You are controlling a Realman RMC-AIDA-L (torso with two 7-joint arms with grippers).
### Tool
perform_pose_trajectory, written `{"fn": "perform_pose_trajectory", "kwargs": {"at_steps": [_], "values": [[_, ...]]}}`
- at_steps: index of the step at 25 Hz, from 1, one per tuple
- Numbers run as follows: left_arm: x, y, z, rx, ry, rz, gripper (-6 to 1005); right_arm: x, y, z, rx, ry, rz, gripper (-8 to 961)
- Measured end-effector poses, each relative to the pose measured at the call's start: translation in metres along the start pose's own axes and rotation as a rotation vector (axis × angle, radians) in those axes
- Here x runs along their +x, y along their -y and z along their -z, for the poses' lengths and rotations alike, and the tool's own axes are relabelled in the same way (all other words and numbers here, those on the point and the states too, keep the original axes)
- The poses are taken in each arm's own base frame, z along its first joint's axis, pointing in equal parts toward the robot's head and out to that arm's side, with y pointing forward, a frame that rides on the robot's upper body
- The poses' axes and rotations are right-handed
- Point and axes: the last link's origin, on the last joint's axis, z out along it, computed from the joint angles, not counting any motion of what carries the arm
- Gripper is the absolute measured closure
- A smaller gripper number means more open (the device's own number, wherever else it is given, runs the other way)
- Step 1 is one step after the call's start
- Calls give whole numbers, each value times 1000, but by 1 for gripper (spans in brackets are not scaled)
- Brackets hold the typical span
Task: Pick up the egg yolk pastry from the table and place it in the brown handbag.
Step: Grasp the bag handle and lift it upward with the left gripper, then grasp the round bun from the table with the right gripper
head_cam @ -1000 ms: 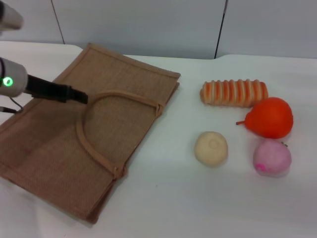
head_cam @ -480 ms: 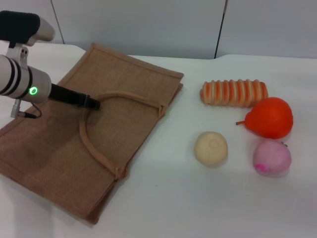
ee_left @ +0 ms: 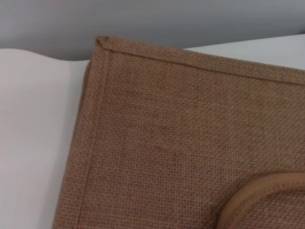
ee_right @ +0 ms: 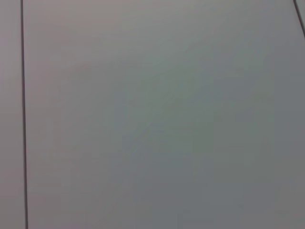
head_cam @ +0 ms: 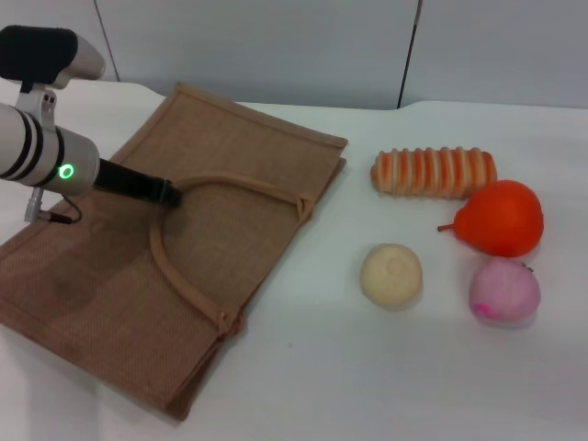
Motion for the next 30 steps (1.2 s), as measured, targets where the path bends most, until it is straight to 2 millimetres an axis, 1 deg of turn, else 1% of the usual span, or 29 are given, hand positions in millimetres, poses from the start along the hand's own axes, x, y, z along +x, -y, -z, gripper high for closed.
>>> {"fn": "perform_pose_trajectory", "kwargs": {"at_steps": [6, 12, 14, 17, 20, 21, 22, 24, 26, 30], "values": [[0, 1, 1, 6, 5, 11, 875, 0, 0, 0, -1, 1, 0, 85], [3, -1, 2, -3, -19, 10, 881, 0, 0, 0, -1, 0, 0, 86], [6, -2, 5, -28, -68, 14, 881, 1, -2, 0, -14, -5, -1, 87], [10, -4, 16, -112, -174, 31, 880, 2, -8, -1, -70, -21, -26, 87], [11, -5, 34, -233, -302, 50, 880, 0, -20, -7, -204, -49, -47, 87], [11, -5, 34, -233, -302, 50, 880, -1, -26, -10, -272, -65, -48, 88], [8, -2, 51, -330, -408, 56, 880, -2, -31, -12, -332, -82, -44, 88], [6, -1, 59, -373, -462, 63, 880, -3, -42, -14, -483, -136, -27, 88], [2, 1, 74, -448, -567, 66, 881, -3, -52, -14, -618, -197, -9, 88], [-5, 2, 91, -544, -703, 52, 879, 0, -70, -11, -833, -310, 55, 89]]}}
